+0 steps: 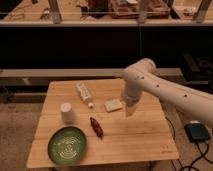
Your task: Move the arm in a circular motion
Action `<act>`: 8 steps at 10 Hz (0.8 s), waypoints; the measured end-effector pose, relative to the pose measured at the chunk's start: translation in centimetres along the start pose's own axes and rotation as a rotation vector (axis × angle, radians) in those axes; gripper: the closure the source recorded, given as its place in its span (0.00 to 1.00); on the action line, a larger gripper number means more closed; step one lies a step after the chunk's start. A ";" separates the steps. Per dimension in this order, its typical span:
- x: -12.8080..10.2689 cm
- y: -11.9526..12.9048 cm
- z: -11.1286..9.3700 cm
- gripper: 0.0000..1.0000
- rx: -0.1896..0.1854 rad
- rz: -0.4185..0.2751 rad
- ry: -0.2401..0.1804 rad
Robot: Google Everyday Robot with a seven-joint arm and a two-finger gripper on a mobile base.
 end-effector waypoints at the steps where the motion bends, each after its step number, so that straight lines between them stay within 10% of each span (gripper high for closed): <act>1: -1.1 -0.5 0.1 0.41 0.001 -0.009 -0.001; 8: 0.5 -10.4 1.5 0.41 0.010 -0.019 0.004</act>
